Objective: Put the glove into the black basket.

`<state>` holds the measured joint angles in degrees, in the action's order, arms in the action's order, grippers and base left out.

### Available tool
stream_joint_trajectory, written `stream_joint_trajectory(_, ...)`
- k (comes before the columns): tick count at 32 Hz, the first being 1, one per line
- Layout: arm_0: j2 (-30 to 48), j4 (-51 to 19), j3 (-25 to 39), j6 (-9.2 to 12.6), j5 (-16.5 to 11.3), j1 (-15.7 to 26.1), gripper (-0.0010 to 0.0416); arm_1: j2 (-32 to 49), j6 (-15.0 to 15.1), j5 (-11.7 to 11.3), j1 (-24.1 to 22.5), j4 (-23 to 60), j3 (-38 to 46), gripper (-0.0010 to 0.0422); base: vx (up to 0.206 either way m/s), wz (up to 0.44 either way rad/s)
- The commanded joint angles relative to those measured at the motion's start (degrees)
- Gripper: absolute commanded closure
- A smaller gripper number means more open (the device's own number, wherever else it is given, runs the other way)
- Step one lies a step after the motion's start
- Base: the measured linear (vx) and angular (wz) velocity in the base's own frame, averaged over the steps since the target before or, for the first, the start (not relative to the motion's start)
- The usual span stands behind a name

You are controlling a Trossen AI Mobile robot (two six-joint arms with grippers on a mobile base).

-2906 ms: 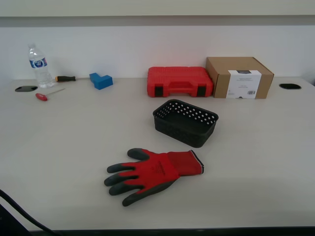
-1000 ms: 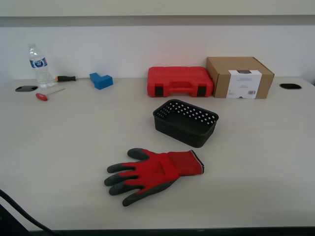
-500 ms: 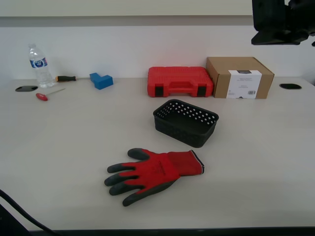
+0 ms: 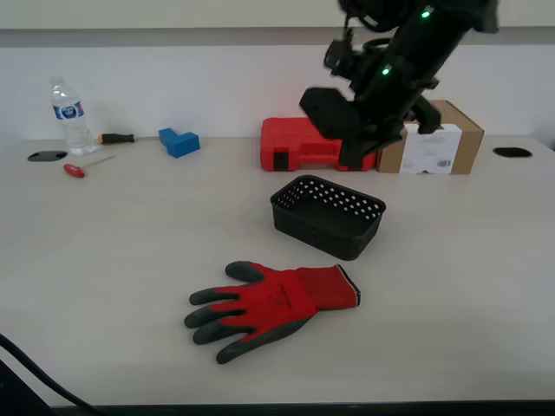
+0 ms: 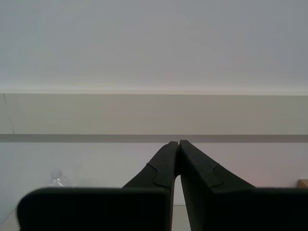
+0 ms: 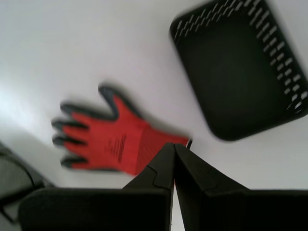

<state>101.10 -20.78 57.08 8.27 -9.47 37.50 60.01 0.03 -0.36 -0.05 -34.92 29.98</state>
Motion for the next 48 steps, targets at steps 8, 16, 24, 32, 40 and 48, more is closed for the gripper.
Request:
stream_joint_trajectory(8, 24.3, -1.4, 17.1, -1.8, -1.4, 9.4, 0.0405, 0.0, 0.0, -0.5, 0.0, -0.3, 0.0, 0.0412, 0.0, 0.0)
stream_joint_trajectory(16, 34.2, -3.8, 22.6, -4.2, -3.4, 9.6, 0.0405, 0.0, 0.0, -0.7, 0.0, -0.3, 0.1, 0.0412, 0.0, 0.0)
stream_joint_trajectory(24, 34.5, -3.8, 21.6, -5.8, -3.8, 9.4, 0.0405, 0.0, 0.0, -0.7, 0.0, -0.3, 0.1, 0.0412, 0.0, 0.0)
stream_joint_trajectory(32, 34.7, -3.7, 20.7, -12.1, -3.8, 9.4, 0.0405, 0.0, 0.0, -0.7, 0.0, -0.3, 0.1, 0.0412, 0.0, 0.0)
stream_joint_trajectory(40, 40.0, -2.9, 21.1, -11.2, -4.7, 9.4, 0.0405, 0.0, 0.0, -0.7, 0.0, -0.3, 0.1, 0.0412, 0.0, 0.0)
stream_joint_trajectory(48, 40.2, -1.5, 21.7, -12.2, -0.9, 9.1, 0.0375, 0.0, 0.0, -0.7, 0.0, -0.3, 0.0, 0.0412, 0.0, 0.0)
